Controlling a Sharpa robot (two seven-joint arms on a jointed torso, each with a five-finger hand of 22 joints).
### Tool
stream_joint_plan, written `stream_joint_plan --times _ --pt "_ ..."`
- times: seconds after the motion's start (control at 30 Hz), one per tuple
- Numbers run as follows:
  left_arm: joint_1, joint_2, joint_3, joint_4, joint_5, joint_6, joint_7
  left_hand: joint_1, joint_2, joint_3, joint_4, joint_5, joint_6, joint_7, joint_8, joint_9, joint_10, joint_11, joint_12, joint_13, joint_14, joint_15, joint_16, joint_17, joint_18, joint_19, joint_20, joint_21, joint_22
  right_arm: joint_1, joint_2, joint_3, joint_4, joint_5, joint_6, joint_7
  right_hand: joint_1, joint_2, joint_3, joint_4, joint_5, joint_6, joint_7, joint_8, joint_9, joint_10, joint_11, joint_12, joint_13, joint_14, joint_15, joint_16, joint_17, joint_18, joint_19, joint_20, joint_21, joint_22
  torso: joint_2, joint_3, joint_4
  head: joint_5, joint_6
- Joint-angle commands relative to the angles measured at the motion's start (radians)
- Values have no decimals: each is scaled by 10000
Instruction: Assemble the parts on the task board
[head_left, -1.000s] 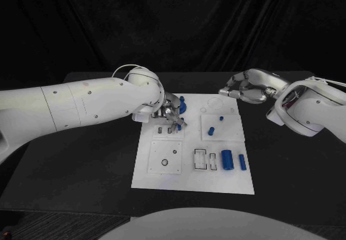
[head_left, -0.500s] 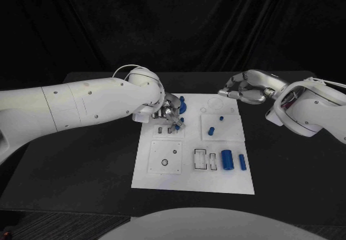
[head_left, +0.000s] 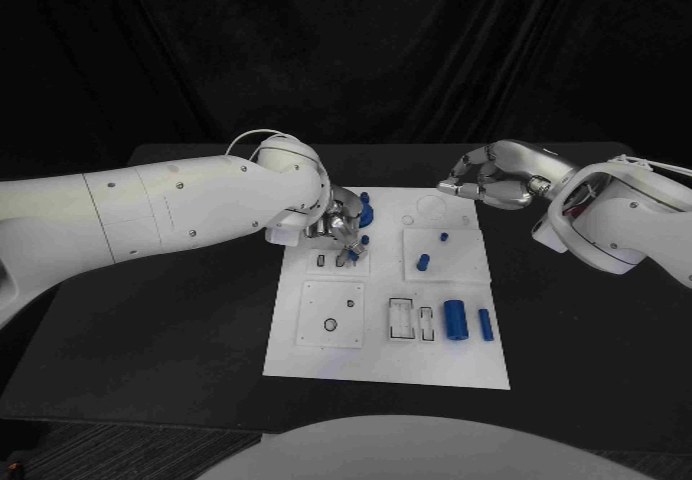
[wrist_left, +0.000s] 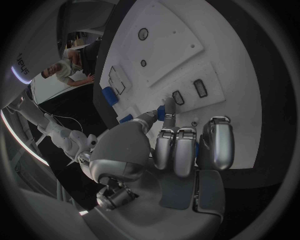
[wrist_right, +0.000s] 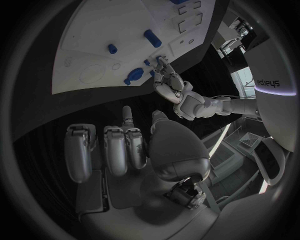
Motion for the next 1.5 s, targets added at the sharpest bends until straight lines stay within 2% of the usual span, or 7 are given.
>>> stream_joint_plan --times 0.03,0.27,0.57,0.93,1.23,1.37,1.5 --pt "-31 -53 2 57 -43 -110 123 -236 -109 1070 -750 126 38 -58 -71 140 1048 31 -6 2610 1056 16 26 2634 109 29 -31 -48 737 -25 -7 7 -6 -10 112 -137 172 17 -41 -39 61 70 -3 64 -18 1041 -2 26 2635 1057 30 26 2635 -30 777 29 -44 2465 -1 -2 -5 18 2" --pt "-17 -329 4 267 -43 -328 136 -603 -304 1929 -1079 602 87 -39 -113 401 1048 37 -6 2610 1056 15 26 2634 107 55 -27 -70 785 -29 -22 7 3 -10 246 -225 234 36 -38 -36 102 75 -4 66 -25 1041 -2 26 2635 1057 29 26 2635 -18 749 30 -85 2449 -4 -10 -5 63 2" --pt "68 -896 5 846 3 -636 124 -772 -349 2076 -1090 605 81 -28 -131 472 1048 44 -6 2610 1056 21 26 2634 137 -46 -24 -152 700 -30 -57 7 51 -10 418 -355 306 62 -35 -31 152 93 -7 74 -31 1041 -4 26 2635 1057 29 26 2635 -1 712 30 -140 2427 -6 -1 12 116 2" --pt "182 -1643 3 1358 1367 -887 39 -1086 -312 2265 -1025 592 113 -30 -187 563 1048 32 -6 2610 1056 6 26 2634 99 123 -32 -71 845 -29 -114 7 153 -10 539 -479 553 67 -38 -54 279 80 -11 63 -64 1041 -16 26 2635 1057 19 26 2635 6 694 25 -169 2417 -5 8 16 157 2" --pt "188 -1825 0 1429 1490 -1212 24 -1180 -263 2332 -983 598 62 -17 -253 571 1048 41 -6 2610 1056 11 26 2634 118 60 -31 -128 785 -29 -97 7 160 -10 583 -509 706 74 -38 -57 406 28 -8 33 -96 1041 -20 26 2635 1057 13 26 2635 5 697 18 -167 2418 -13 17 40 170 2" --pt "179 -1822 -2 1397 1502 -1459 26 -1211 -162 2428 -959 632 41 -3 -292 589 1048 52 -6 2610 1056 20 26 2634 127 25 -26 -162 756 -30 -78 7 157 -10 597 -522 869 68 -33 -75 547 10 -6 19 -121 1041 -18 26 2635 1057 13 26 2635 7 693 15 -174 2416 -6 7 8 205 2" --pt "151 -1849 -5 1364 1507 -1707 15 -1240 -116 2474 -941 631 29 15 -312 606 1048 63 -6 2610 1056 27 26 2634 143 -31 -21 -209 708 -30 -76 7 162 -10 602 -528 934 65 -29 -84 606 3 -4 13 -132 1041 -18 26 2635 1057 14 26 2635 7 693 15 -174 2416 -9 -4 18 186 2"
